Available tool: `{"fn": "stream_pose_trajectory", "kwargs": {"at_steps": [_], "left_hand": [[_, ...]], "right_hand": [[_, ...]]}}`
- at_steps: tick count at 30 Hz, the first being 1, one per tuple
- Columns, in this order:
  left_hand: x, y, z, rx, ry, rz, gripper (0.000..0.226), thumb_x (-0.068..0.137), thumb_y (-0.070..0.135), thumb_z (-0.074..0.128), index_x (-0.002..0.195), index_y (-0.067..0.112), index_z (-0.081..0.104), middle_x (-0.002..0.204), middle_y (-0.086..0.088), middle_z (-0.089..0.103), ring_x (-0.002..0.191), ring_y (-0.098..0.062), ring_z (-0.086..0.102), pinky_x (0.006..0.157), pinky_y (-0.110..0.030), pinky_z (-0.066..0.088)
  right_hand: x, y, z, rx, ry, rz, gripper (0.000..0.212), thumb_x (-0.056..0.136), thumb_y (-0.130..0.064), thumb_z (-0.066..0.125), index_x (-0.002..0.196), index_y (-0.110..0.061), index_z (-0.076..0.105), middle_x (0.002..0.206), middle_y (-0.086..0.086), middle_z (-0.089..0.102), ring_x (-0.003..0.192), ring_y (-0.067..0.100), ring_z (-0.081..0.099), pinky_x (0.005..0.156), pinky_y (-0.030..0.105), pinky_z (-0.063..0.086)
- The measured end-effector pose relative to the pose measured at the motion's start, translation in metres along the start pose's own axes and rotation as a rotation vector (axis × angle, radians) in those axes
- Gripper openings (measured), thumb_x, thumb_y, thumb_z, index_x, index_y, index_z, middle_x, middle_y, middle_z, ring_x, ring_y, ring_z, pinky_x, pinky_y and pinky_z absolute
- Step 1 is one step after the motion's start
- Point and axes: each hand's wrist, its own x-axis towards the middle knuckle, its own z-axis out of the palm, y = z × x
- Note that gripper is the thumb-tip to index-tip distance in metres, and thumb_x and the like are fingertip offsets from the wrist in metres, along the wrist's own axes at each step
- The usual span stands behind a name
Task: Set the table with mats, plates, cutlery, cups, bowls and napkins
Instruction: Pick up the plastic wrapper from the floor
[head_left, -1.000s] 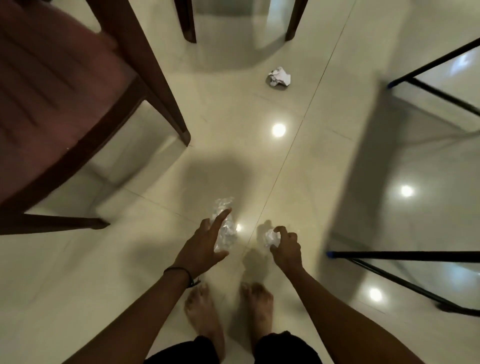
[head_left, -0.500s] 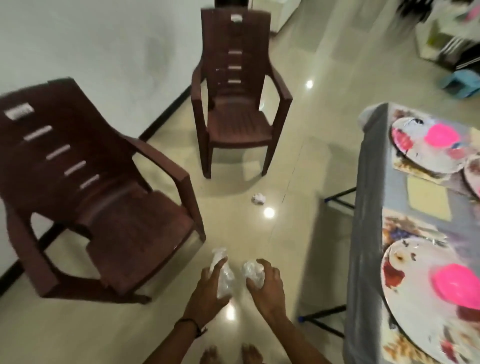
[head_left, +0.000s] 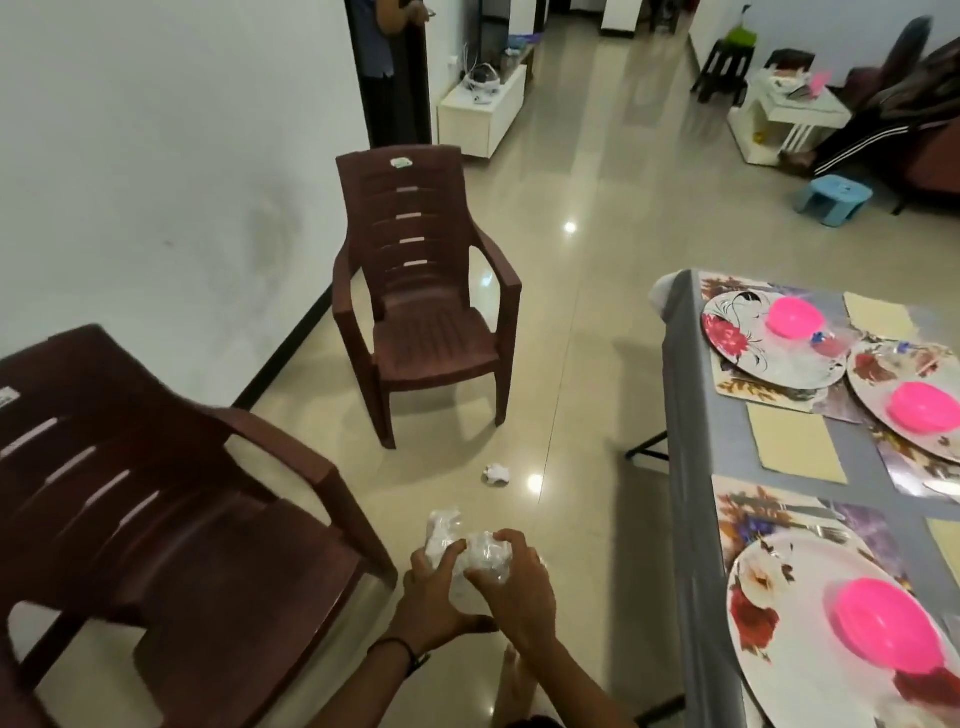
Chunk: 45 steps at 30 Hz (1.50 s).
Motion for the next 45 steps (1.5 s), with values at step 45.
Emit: {"fn": "stream_pose_trajectory", "kwargs": {"at_steps": [45], "left_hand": [[0.583, -0.122, 0.075, 0.25, -0.085, -0.066, 0.089, 0.049, 0.076, 0.068, 0.127, 0.045, 0.039, 0.147, -0.005, 0.017, 0.128, -0.03, 0.036, 0.095, -0.042, 0.049]], "right_hand": [[0.617, 0.224, 0.191, -0.444, -0.334, 0.11, 0.068, 0.088, -0.029, 0.068, 0.147, -0.028, 0.035, 0.147, 0.007, 0.038, 0.125, 0.03, 0.045, 0.094, 0.04, 0.049]]}}
